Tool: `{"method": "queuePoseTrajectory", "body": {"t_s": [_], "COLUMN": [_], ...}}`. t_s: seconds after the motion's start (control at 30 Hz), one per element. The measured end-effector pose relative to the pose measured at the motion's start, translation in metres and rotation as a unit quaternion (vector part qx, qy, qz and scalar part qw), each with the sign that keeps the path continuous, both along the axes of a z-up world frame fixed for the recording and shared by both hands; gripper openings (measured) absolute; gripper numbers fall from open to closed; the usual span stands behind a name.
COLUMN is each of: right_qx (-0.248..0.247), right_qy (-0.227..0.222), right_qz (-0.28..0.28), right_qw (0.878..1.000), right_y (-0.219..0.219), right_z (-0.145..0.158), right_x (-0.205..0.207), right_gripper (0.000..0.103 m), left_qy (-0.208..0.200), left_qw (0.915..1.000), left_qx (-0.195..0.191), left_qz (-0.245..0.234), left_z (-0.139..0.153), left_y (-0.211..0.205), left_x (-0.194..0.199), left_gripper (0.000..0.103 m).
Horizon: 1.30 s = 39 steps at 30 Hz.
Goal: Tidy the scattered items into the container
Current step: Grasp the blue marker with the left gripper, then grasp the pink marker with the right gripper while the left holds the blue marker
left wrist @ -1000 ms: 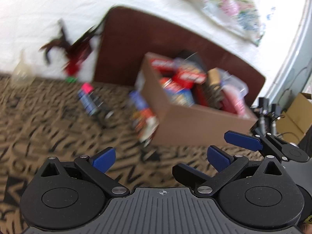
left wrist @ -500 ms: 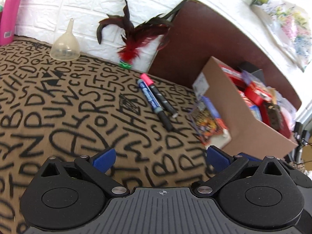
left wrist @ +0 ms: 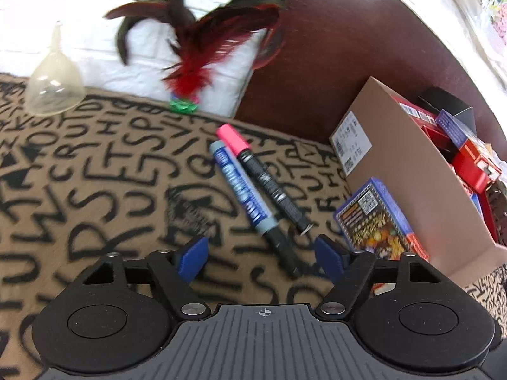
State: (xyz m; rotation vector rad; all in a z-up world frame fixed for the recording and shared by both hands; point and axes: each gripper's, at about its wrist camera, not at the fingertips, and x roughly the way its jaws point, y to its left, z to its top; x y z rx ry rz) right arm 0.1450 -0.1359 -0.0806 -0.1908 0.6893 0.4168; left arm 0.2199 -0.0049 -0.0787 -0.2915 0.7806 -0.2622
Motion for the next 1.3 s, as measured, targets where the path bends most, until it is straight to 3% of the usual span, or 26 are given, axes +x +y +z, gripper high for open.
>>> {"method": "queuePoseTrajectory", "body": {"t_s": [0.1,0.17,0.23,0.33,0.47,0.83,0.87,0.93,0.97,1.0,1.3], "right_qx": [-0.001,-0.007,-0.013,-0.02,-0.017,-0.034,-0.031,-0.011,-0.004,-0.004,0.005], "right_qy": [-0.003,-0.006,-0.009,-0.017,-0.024,-0.059,-0.053,-0.04,-0.038,-0.037,-0.007], "right_qz": [0.001,0.003,0.004,0.002,-0.005,-0.051,-0.054,-0.054,-0.055,-0.055,-0.04], "right_qw": [1.0,1.0,1.0,1.0,1.0,0.996,0.997,0.998,0.998,0.998,0.999], "right_y": [0.001,0.002,0.002,0.003,0.007,0.027,0.027,0.024,0.023,0.023,0.012], "right_z": [0.0,0.0,0.001,0.002,0.004,0.002,-0.001,-0.004,-0.004,-0.003,0.002], "right_x": [0.002,0.001,0.001,0.002,0.01,0.053,0.057,0.062,0.062,0.061,-0.001], "right_gripper": [0.058,0.058,0.058,0.058,0.058,0.058,0.057,0.043,0.025,0.017,0.017], "left_qy": [-0.009,-0.008,0.0,0.004,-0.001,-0.026,-0.027,-0.027,-0.027,-0.025,-0.005], "left_qw": [0.9992,0.9991,0.9989,0.9977,0.996,0.9968,0.9969,0.9971,0.9972,0.9973,0.9988], "left_qx": [0.034,0.03,0.018,0.005,0.015,0.017,0.019,0.022,0.022,0.022,0.027], "left_qz": [0.018,0.03,0.044,0.067,0.088,0.074,0.071,0.067,0.066,0.066,0.041], "left_z": [-0.002,-0.003,-0.004,-0.003,-0.001,-0.008,-0.008,-0.009,-0.008,-0.008,-0.004], "left_y": [-0.005,0.002,0.016,0.037,0.053,0.059,0.059,0.059,0.059,0.059,0.057], "left_x": [0.003,0.002,-0.001,-0.006,-0.015,-0.016,-0.016,-0.016,-0.017,-0.018,-0.071], "left_gripper": [0.048,0.026,0.014,0.014,0.014,0.015,0.015,0.014,0.014,0.013,0.012]}}
